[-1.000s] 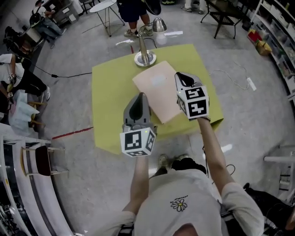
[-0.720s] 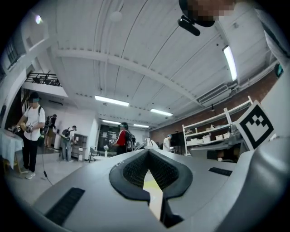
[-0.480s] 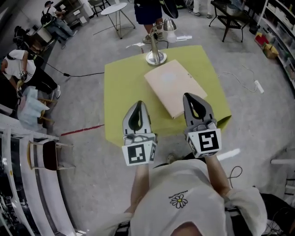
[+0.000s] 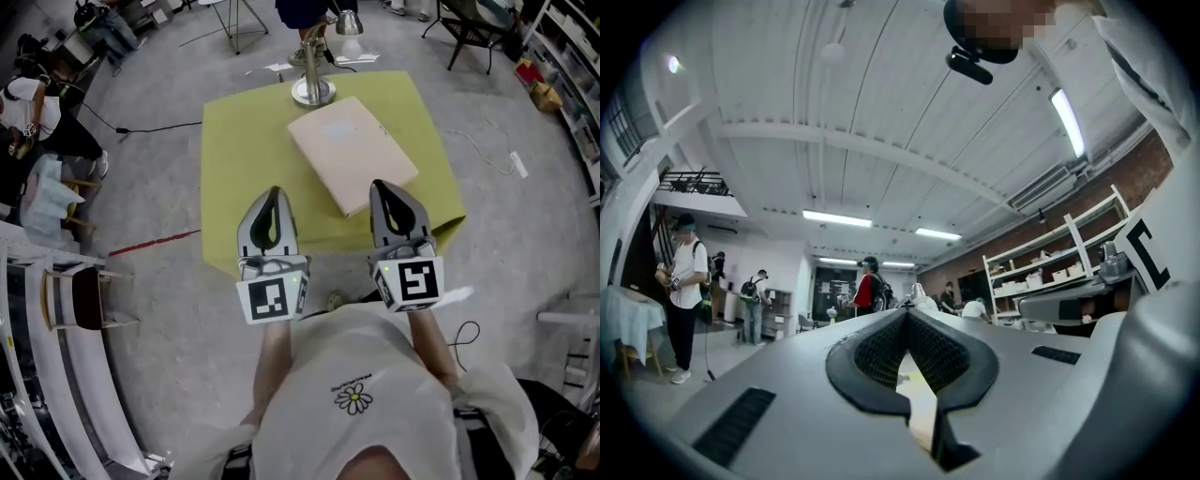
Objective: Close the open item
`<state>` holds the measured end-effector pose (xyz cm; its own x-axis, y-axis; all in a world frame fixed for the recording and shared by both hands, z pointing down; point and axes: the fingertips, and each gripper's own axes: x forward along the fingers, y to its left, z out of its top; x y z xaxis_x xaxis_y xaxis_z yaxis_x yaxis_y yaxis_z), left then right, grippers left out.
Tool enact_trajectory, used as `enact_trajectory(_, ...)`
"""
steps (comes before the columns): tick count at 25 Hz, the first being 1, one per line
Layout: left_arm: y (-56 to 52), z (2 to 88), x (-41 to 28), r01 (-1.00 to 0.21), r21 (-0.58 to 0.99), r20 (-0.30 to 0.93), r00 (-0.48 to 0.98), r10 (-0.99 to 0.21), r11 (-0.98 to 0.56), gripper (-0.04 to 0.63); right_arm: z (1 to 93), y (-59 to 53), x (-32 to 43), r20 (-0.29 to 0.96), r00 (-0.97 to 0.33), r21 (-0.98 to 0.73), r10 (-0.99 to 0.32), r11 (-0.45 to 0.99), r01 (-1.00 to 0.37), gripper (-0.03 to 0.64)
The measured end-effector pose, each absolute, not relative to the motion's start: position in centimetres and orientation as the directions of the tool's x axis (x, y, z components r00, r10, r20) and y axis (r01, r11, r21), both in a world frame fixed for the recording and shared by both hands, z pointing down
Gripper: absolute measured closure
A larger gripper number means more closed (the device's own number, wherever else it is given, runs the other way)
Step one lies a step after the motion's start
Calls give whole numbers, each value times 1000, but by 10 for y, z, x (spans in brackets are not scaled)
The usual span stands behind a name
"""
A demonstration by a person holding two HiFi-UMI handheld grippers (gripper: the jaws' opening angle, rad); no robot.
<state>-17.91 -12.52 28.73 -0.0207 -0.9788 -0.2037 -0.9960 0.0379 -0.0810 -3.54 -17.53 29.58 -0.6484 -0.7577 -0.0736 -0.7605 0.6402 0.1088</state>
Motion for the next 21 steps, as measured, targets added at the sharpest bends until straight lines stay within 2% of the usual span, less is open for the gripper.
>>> enact_trajectory(21, -120, 284, -191, -997, -65, -209, -18, -978, 33, 581, 301, -172, -42, -54, -633, 113, -772, 625, -772, 606)
